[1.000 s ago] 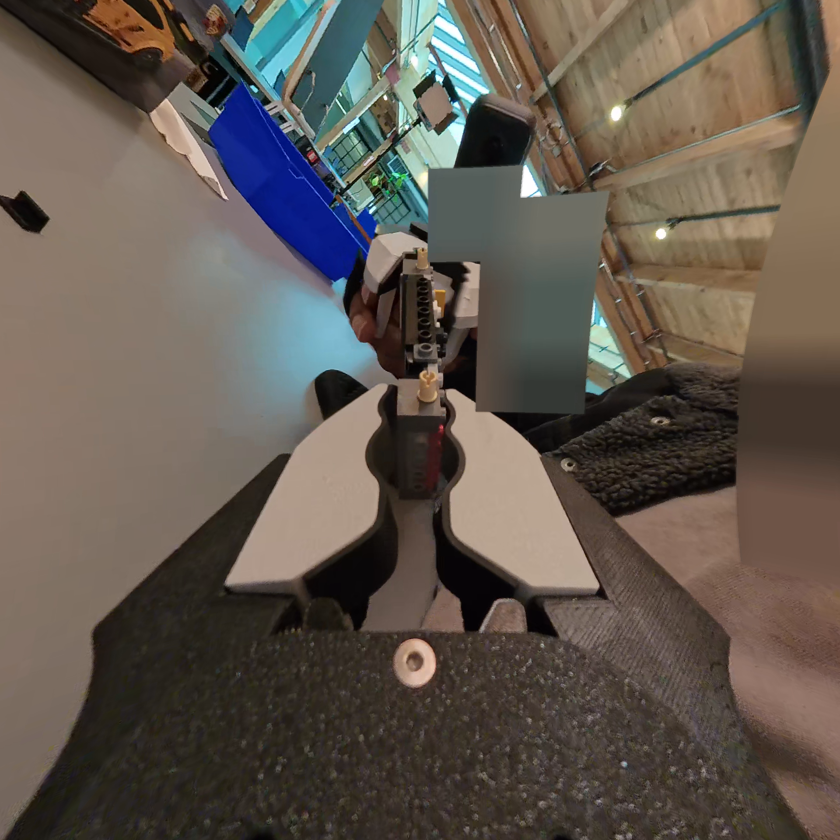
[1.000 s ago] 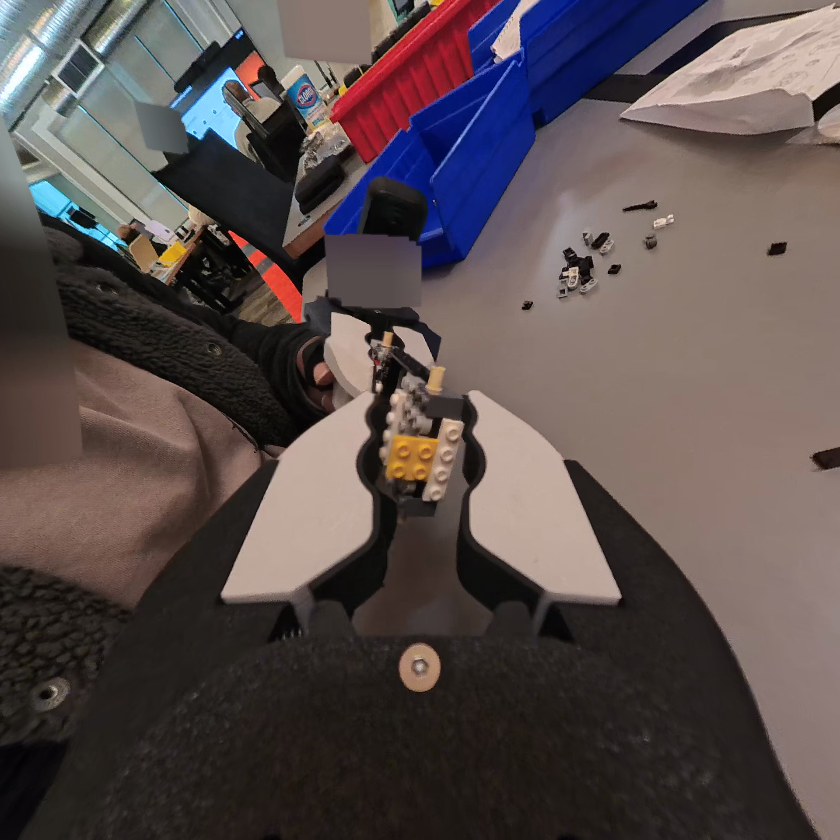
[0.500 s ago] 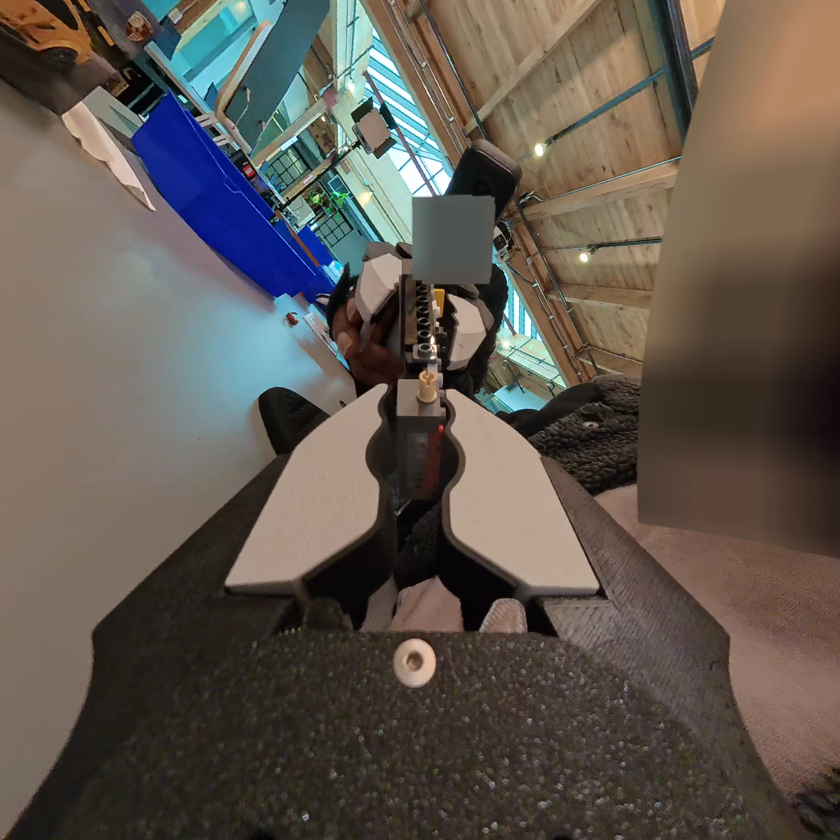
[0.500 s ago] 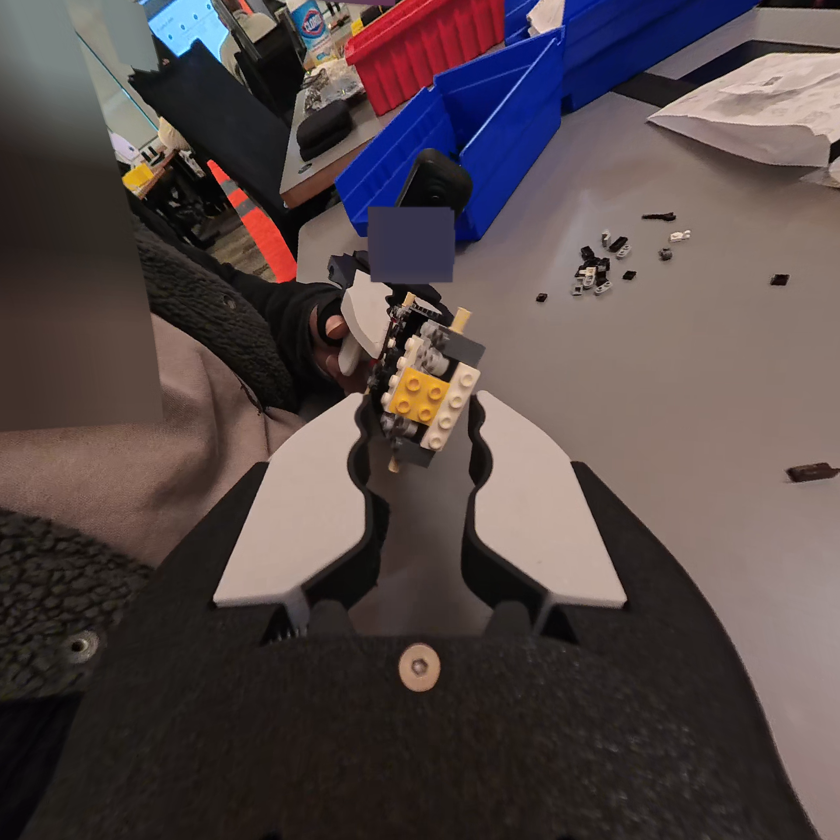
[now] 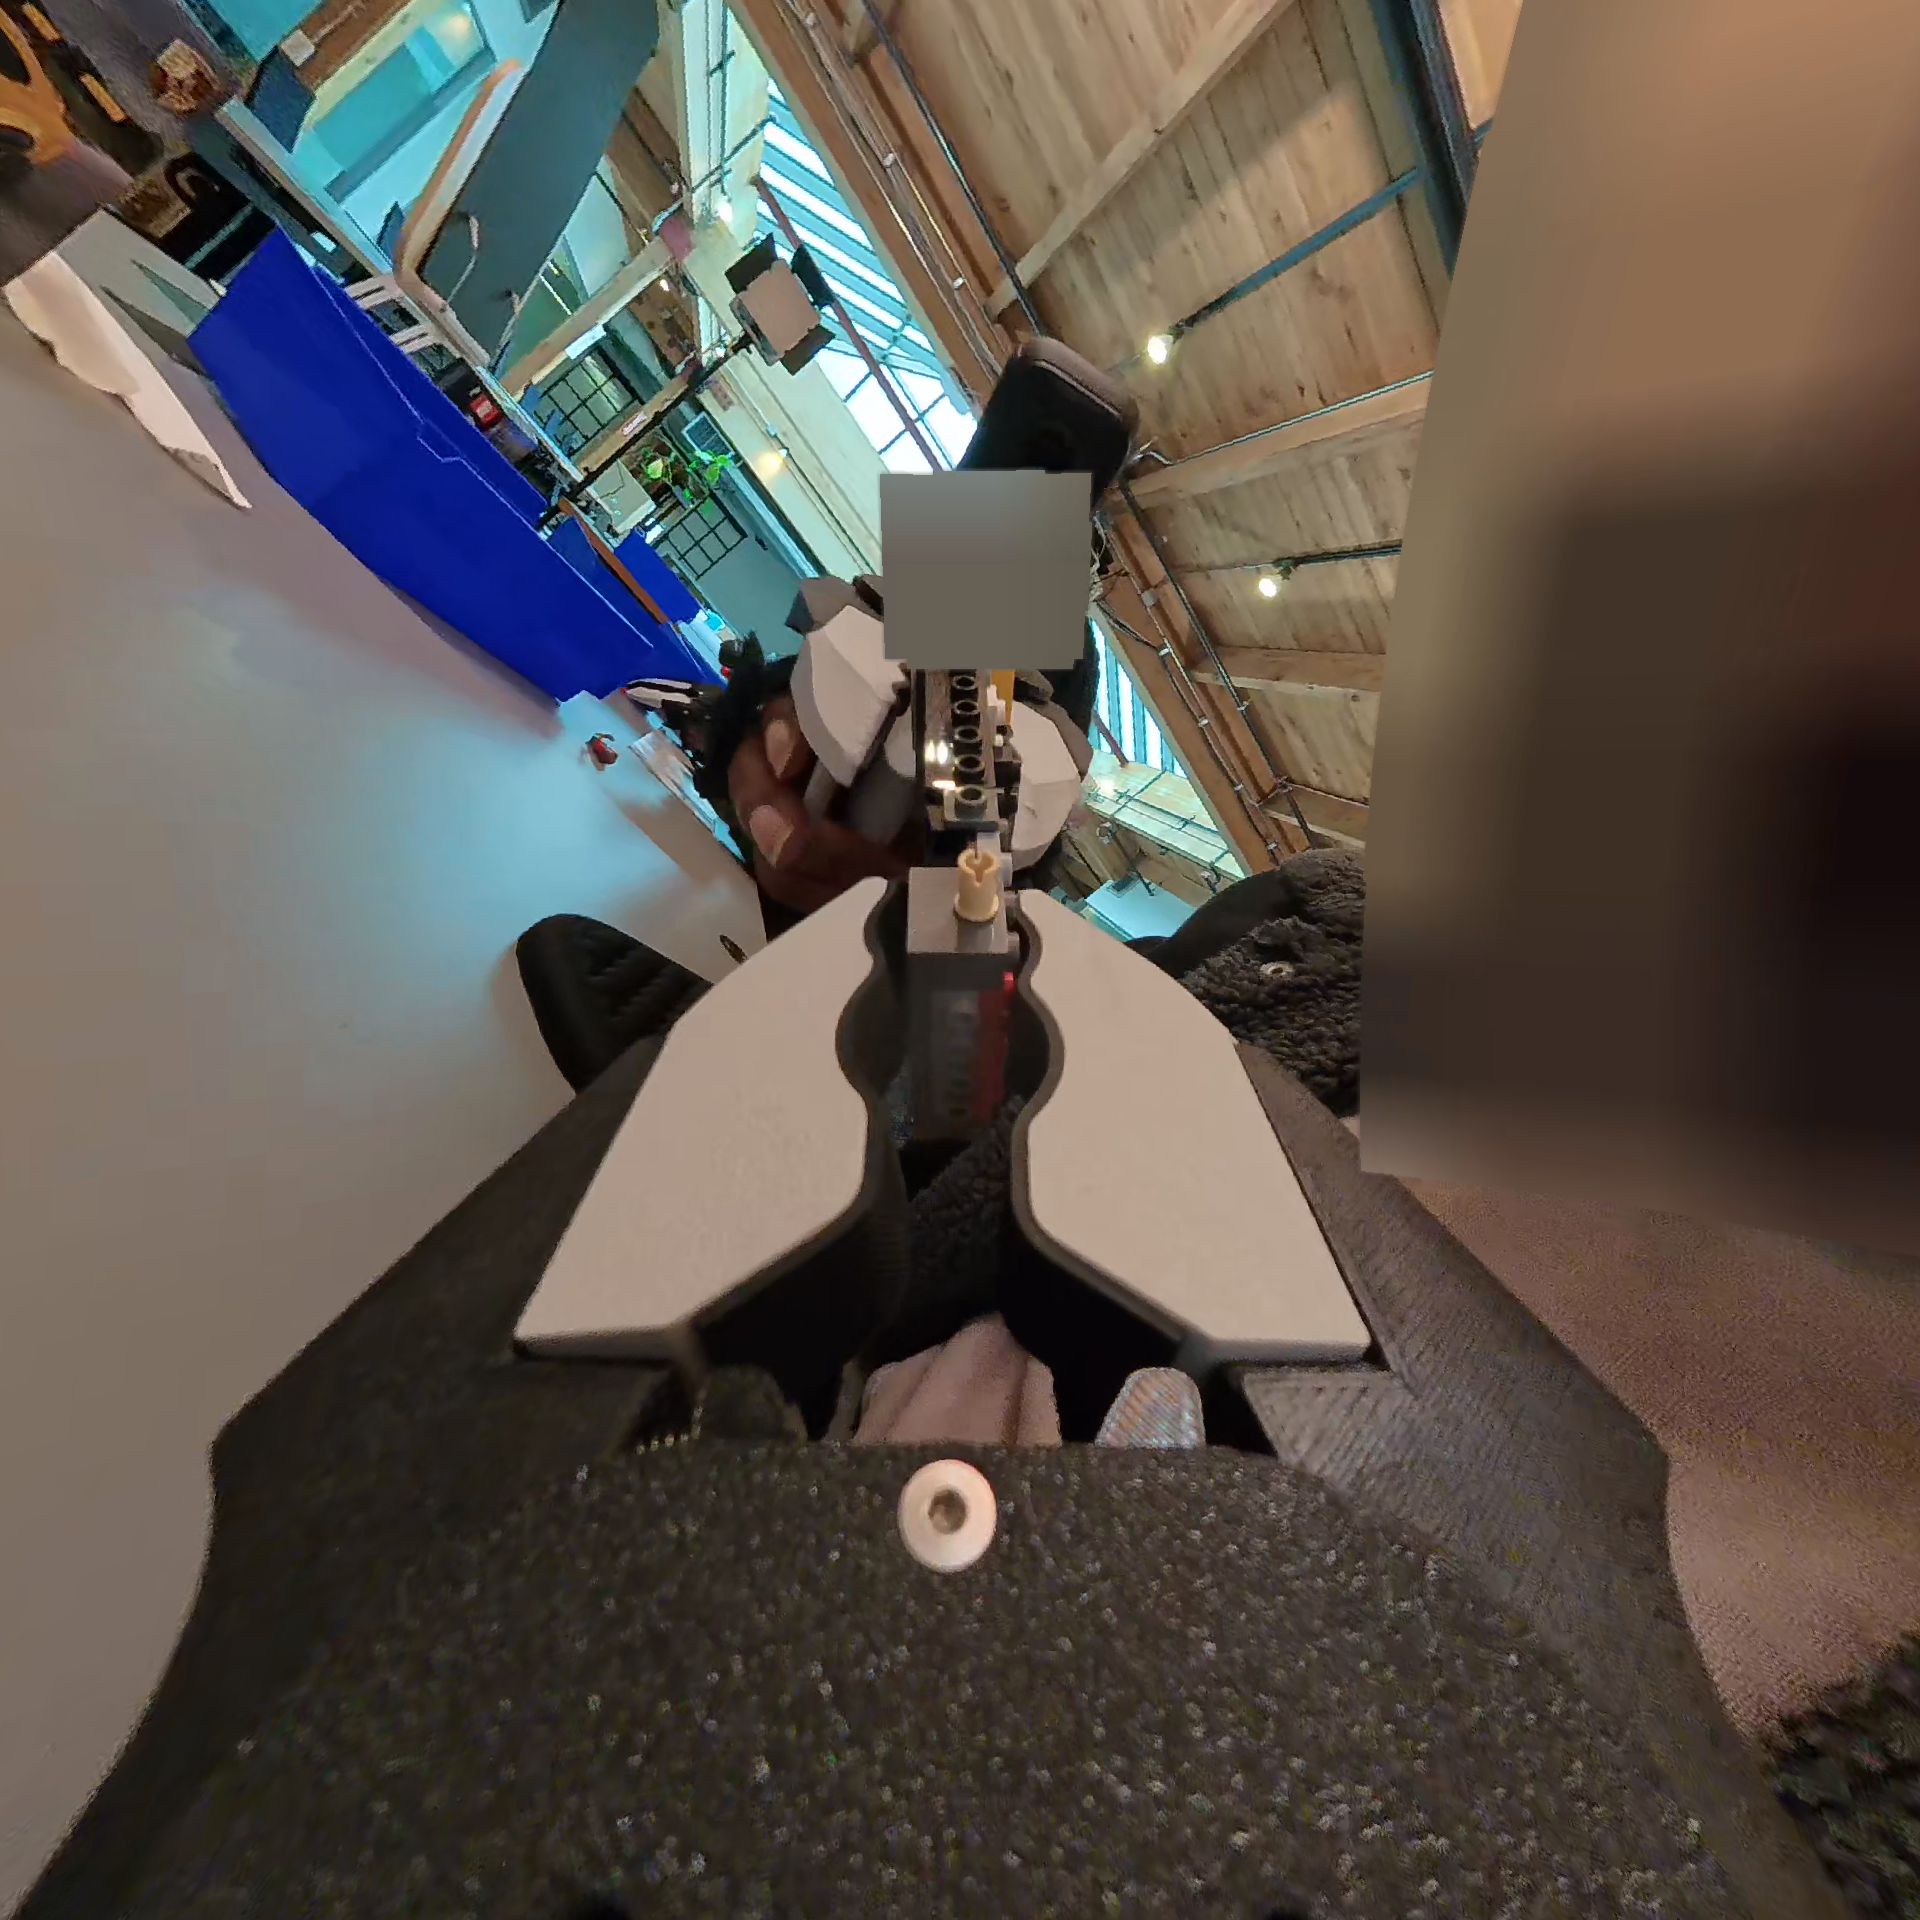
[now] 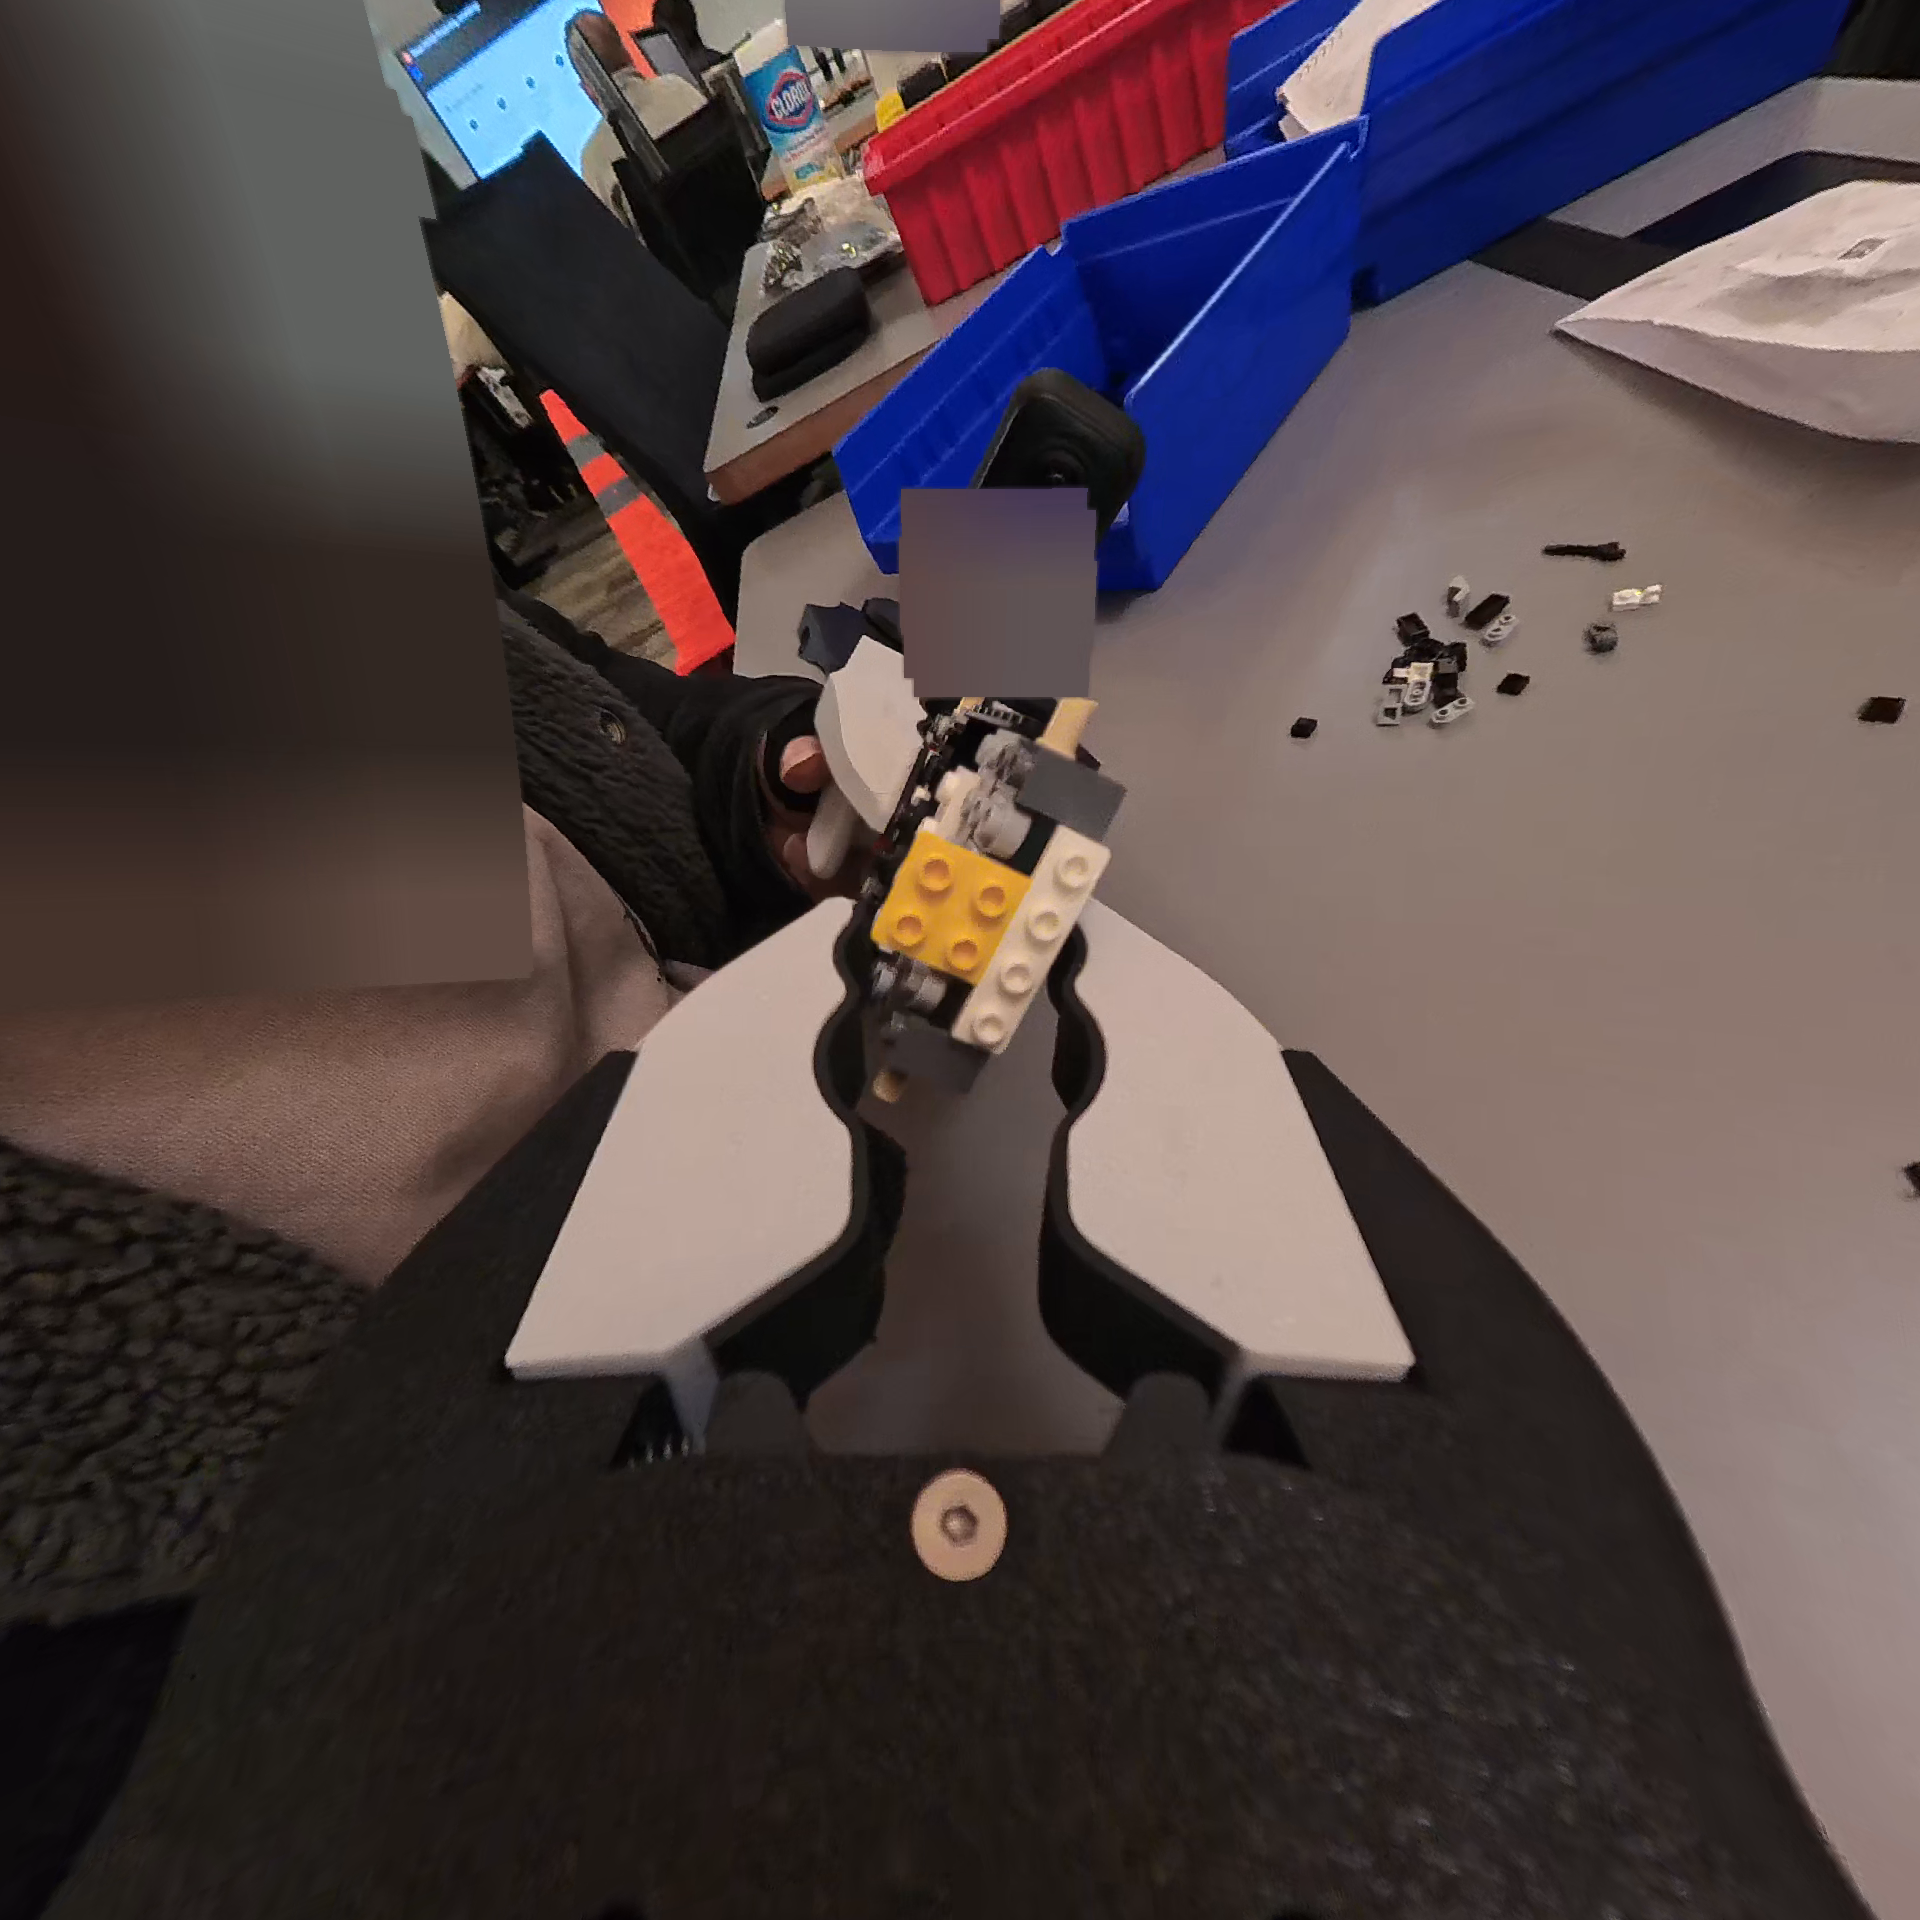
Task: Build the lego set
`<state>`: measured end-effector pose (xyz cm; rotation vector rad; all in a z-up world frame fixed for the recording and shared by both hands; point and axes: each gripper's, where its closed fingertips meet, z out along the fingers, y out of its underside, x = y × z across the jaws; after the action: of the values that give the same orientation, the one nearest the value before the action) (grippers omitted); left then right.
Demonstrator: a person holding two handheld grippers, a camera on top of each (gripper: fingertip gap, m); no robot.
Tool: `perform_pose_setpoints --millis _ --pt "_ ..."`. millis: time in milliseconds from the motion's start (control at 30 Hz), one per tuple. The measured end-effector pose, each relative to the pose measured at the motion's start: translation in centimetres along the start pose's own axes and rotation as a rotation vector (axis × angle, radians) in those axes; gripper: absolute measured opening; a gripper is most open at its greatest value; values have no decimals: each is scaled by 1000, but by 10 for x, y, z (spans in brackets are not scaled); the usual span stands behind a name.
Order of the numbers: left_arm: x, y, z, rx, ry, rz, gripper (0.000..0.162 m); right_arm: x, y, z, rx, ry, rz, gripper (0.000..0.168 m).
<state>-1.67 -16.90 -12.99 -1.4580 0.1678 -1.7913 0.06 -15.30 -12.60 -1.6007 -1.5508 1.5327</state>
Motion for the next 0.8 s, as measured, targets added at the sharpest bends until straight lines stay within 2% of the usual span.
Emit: perform_pose_setpoints --millis 233,467,567,667,800 --pt "-14 0 -5 5 -66 -22 17 15 2 0 18 15 92 27" --pt "-26 -1 -10 -7 -169 45 17 23 14 5 43 -3 173 22" --pt "-21 -3 -9 -1 -120 -19 17 19 8 4 104 -29 191 24" --pt "-4 -5 -6 13 18 -101 17 -2 -7 -1 176 -140 168 25" --pt "20 -6 -2 5 140 -91 17 -29 -23 -6 213 -207 84 28"
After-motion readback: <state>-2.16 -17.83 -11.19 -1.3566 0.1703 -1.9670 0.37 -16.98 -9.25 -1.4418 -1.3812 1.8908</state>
